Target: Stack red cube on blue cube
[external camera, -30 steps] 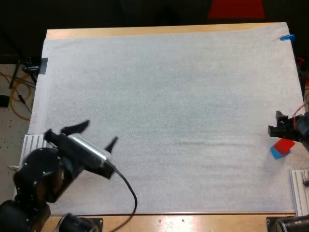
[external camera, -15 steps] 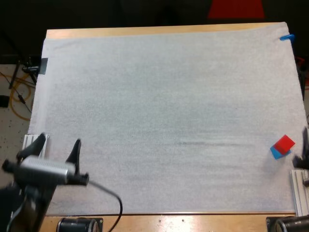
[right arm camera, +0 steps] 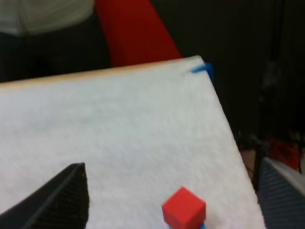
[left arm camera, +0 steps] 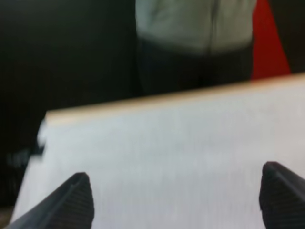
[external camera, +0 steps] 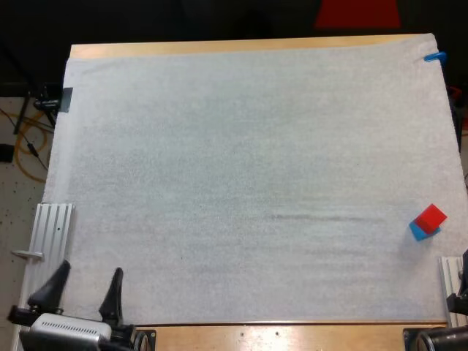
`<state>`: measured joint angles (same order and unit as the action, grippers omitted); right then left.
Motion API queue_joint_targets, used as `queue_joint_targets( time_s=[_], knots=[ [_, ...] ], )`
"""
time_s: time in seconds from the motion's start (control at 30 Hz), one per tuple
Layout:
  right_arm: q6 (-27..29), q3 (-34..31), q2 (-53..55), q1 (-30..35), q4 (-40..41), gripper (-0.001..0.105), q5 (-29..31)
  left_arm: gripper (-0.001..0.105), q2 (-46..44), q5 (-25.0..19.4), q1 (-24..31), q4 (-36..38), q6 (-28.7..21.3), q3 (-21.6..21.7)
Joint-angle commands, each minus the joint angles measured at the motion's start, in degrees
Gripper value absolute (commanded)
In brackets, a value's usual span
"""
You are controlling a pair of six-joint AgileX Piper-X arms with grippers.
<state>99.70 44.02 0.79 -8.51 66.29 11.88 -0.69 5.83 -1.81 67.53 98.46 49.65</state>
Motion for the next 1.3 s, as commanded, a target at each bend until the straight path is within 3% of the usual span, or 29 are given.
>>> queue_joint_targets(
  time_s=[0.0,0.17,0.33,0.63,0.8,1.27],
  knots=[
    [0.7,-0.2,1.9,0.3,-0.5,0.071,-1.4,0.069,-7.6,0.1,0.7,4.8,0.7,0.5],
    [1.8,-3.0,2.2,0.3,-6.1,0.071,-1.9,0.069,-8.1,-1.3,2.0,3.8,0.4,-2.7],
    [3.8,-8.3,2.1,0.3,-11.6,0.071,-7.8,0.069,-8.1,-1.4,2.0,-5.0,0.4,-9.4],
    [3.8,-14.7,2.1,0.3,-10.9,0.071,-9.2,0.069,-8.0,-1.4,2.0,-9.2,0.4,-17.7],
    [3.3,-15.5,2.1,0.3,-10.4,0.071,-9.2,0.069,-8.0,-1.4,2.0,-7.9,0.4,-19.5],
    [3.0,-15.5,2.1,0.3,-10.4,0.071,-9.2,0.069,-8.0,-1.4,2.0,-8.0,0.3,-19.5]
  ],
)
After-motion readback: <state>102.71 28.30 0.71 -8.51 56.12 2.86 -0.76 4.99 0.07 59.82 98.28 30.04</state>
